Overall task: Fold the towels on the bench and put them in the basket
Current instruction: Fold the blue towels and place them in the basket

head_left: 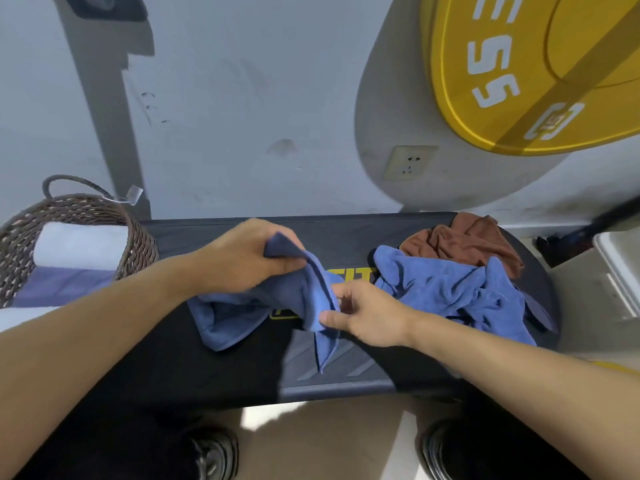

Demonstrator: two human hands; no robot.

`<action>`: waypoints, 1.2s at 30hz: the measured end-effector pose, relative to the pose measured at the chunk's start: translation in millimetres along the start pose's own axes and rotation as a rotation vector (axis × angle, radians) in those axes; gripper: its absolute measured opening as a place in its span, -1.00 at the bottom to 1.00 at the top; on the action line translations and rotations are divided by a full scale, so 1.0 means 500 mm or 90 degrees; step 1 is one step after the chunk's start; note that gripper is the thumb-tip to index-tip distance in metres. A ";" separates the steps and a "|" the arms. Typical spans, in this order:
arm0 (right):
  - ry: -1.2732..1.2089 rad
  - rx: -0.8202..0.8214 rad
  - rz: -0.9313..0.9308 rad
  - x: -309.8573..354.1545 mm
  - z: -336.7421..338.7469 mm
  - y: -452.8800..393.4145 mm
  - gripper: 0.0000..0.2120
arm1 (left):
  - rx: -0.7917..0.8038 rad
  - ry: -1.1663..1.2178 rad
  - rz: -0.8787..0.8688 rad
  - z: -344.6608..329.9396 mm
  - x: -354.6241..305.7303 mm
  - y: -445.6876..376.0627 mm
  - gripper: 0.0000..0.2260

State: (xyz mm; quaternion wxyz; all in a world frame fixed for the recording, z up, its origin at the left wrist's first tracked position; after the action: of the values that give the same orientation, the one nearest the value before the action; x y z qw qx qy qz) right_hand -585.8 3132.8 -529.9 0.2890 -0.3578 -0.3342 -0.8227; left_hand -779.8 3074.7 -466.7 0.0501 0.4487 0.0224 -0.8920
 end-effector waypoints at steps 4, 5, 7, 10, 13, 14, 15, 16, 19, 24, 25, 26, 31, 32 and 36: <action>-0.031 -0.025 -0.019 0.004 0.025 -0.020 -0.81 | -0.103 -0.037 0.046 0.047 0.026 -0.013 -0.82; -0.023 -0.061 -0.023 0.006 0.039 -0.027 -0.74 | -0.145 -0.021 0.084 0.056 0.042 -0.016 -0.85; -0.017 -0.136 -0.048 0.003 0.066 -0.042 -0.66 | -0.180 -0.061 0.151 0.065 0.082 -0.016 -0.93; 0.034 -0.203 -0.087 -0.016 0.104 -0.059 -0.66 | -0.072 -0.285 0.260 0.045 0.159 0.008 -0.57; 0.202 -0.236 -0.120 -0.042 0.146 -0.059 -0.58 | -0.006 -0.410 0.405 0.016 0.234 0.061 -0.32; 0.238 -0.238 -0.133 -0.050 0.160 -0.056 -0.55 | 0.018 -0.435 0.463 0.007 0.255 0.083 -0.24; 0.278 -0.226 -0.148 -0.057 0.173 -0.054 -0.53 | 0.039 -0.451 0.509 0.000 0.271 0.103 -0.18; 0.328 -0.203 -0.160 -0.064 0.184 -0.051 -0.54 | 0.044 -0.457 0.532 -0.005 0.285 0.118 -0.19; 0.399 -0.066 -0.233 -0.078 0.193 -0.031 -0.67 | -0.012 -0.419 0.524 0.006 0.306 0.126 -0.57; 0.368 0.138 -0.378 -0.078 0.167 0.004 -0.80 | -0.125 -0.170 0.415 0.027 0.258 0.074 -0.82; 0.388 0.162 -0.377 -0.072 0.160 0.005 -0.78 | -0.149 -0.112 0.380 0.031 0.236 0.063 -0.80; 0.419 0.178 -0.369 -0.065 0.154 0.006 -0.76 | -0.160 -0.051 0.348 0.036 0.211 0.053 -0.78; 0.539 -0.023 -0.035 -0.012 0.135 -0.018 -0.73 | -0.051 0.191 0.233 0.043 0.090 0.027 -0.68; 0.442 -0.066 0.019 0.001 0.127 -0.021 -0.78 | -0.023 0.227 0.223 0.043 0.074 0.027 -0.67; 0.210 -0.056 0.112 0.028 0.072 -0.036 -0.88 | 0.064 0.081 0.105 0.051 0.049 0.034 -0.76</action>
State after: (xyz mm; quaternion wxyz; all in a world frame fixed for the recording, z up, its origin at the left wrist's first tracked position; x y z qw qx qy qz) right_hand -592.7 3167.5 -506.3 0.3947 -0.2580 -0.2134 -0.8556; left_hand -812.8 3054.0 -471.4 0.0992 0.5068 -0.0558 -0.8545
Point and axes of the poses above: each hand's wrist, its own y-axis away from the middle knuckle, its own z-axis out of the back of the hand, x = y × z, the point moved 3 cm from there along -y, towards the middle knuckle, and after that the axes turned 14 degrees about -x, right-handed, at the moved point
